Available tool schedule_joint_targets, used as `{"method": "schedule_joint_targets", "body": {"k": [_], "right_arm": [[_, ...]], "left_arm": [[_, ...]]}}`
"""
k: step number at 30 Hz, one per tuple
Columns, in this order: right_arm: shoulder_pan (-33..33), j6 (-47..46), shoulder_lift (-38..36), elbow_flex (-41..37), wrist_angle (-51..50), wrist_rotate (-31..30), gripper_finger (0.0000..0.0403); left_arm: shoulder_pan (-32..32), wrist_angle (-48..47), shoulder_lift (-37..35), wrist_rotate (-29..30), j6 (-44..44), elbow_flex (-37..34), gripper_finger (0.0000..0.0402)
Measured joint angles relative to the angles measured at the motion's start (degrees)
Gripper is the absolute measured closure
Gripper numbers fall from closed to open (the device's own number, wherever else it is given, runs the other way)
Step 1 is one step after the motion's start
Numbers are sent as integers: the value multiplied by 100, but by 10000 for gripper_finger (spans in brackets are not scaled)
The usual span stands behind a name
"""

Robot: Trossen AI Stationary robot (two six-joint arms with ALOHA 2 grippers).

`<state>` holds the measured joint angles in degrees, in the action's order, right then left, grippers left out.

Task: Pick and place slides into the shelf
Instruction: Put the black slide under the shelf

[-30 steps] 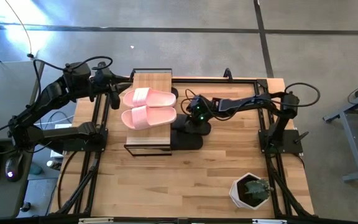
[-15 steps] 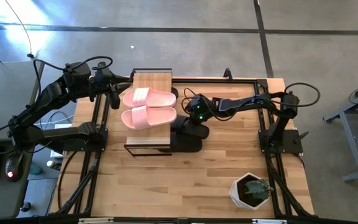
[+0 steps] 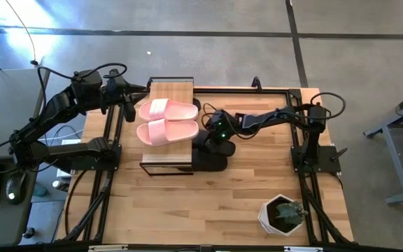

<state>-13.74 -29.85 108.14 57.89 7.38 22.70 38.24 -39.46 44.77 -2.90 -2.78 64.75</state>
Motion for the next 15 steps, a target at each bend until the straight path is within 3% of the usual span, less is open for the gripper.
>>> {"method": "schedule_joint_targets", "body": {"k": [15], "right_arm": [[-26, 1754, 0, 0, -53, 301, 330]], "left_arm": [[0, 0, 0, 103, -37, 0, 291]]}}
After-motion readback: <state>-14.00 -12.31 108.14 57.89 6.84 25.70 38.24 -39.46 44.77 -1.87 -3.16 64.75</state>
